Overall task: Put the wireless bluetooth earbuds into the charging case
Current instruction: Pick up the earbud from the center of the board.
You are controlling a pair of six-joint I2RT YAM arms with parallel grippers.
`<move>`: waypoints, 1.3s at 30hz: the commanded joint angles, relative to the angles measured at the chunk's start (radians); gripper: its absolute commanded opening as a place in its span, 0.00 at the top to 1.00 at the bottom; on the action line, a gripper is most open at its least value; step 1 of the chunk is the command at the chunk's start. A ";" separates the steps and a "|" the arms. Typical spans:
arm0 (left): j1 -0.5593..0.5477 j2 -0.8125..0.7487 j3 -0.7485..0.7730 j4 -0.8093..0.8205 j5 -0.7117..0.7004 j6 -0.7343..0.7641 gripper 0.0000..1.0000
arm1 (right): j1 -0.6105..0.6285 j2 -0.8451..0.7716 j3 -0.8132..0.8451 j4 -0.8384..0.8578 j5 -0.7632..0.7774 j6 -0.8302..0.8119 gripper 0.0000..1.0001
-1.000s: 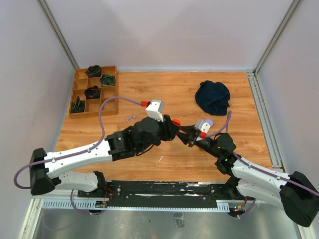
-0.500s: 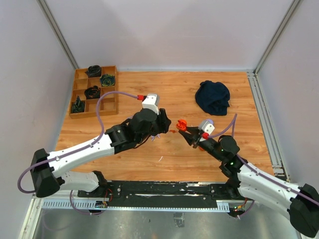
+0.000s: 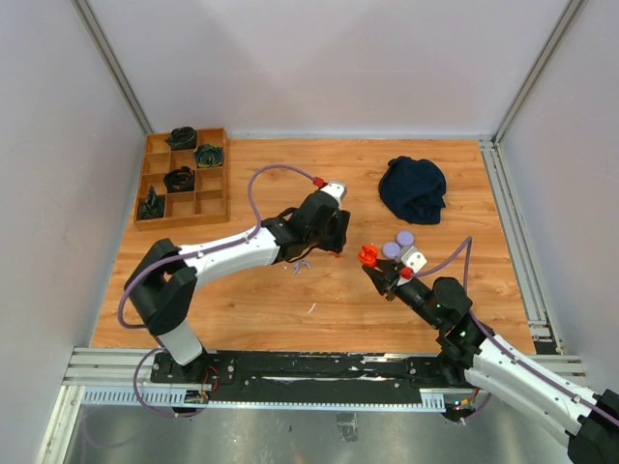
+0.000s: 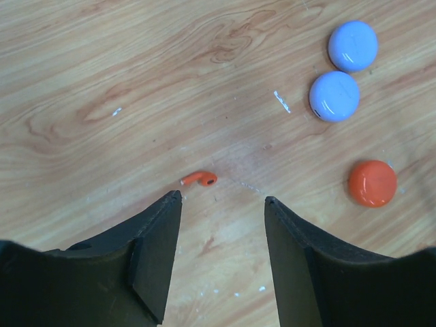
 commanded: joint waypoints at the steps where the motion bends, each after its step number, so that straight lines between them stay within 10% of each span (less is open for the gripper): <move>1: 0.031 0.106 0.074 0.059 0.105 0.080 0.42 | -0.020 -0.056 -0.024 -0.050 0.048 0.017 0.92; 19: 0.055 0.390 0.199 -0.023 0.187 0.108 0.40 | -0.020 -0.108 -0.032 -0.092 0.062 0.014 0.92; 39: 0.001 0.279 0.104 -0.133 0.188 0.019 0.50 | -0.019 -0.116 -0.029 -0.093 0.057 0.018 0.92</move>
